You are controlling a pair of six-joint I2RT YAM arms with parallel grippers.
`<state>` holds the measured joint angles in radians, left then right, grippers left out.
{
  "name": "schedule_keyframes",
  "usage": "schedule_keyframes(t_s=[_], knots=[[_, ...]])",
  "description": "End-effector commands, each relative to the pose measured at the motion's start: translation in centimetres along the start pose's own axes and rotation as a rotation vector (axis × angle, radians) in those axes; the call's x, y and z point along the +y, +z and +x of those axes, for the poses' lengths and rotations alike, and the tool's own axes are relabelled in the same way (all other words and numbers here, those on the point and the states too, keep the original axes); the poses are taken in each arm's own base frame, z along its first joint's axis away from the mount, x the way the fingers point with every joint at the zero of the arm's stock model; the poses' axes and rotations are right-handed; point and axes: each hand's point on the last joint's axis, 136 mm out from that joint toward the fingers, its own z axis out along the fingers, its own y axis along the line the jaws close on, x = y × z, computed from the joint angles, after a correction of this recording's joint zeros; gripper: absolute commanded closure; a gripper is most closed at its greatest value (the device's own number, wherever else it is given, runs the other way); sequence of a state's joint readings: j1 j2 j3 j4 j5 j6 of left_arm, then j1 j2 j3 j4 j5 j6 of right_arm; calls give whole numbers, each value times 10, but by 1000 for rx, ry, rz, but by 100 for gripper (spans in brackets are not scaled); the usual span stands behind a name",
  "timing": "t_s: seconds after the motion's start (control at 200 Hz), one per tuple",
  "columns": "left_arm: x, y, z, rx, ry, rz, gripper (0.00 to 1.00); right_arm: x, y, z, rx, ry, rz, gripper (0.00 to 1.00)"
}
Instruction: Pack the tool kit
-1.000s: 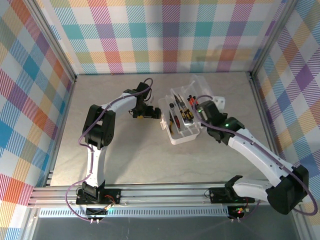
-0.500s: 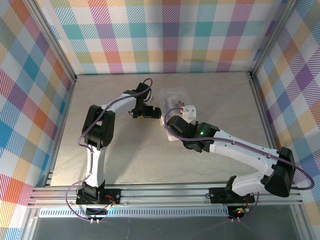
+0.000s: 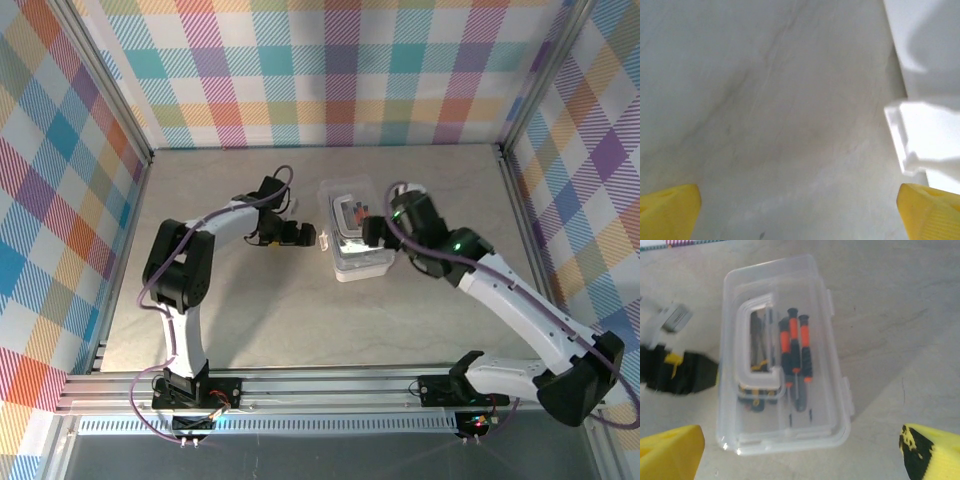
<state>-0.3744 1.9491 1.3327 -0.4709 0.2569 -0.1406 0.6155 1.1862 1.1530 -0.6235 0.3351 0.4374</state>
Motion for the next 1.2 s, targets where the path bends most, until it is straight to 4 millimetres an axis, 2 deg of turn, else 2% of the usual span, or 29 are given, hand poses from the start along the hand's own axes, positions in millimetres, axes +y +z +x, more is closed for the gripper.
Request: schedule_keyframes(t_s=[0.0, 0.155, 0.215, 0.39, 0.56, 0.81, 1.005, 1.195], knots=[[-7, -23, -1, -57, 24, 58, 0, 31, 27, -5, 78, -152, -286, 1], [-16, -27, 14, -114, 90, 125, 0, 42, 74, -18, 178, -242, -442, 1], [-16, -31, 12, -187, 141, 102, 0, 47, 92, -22, 214, -245, -495, 1], [-17, -41, 15, -317, 293, -22, 0, 32, 150, -27, 302, -239, -458, 1], [-29, -38, 13, -381, 384, -71, 0, 19, 186, -20, 365, -251, -390, 1], [-35, -10, 26, -380, 443, -102, 0, 14, 209, 4, 461, -241, -382, 1], [-34, 10, 36, -374, 449, -100, 0, 23, 206, 26, 514, -308, -423, 1], [-36, 23, 35, -378, 470, -121, 0, 34, 199, 50, 569, -329, -461, 1]])
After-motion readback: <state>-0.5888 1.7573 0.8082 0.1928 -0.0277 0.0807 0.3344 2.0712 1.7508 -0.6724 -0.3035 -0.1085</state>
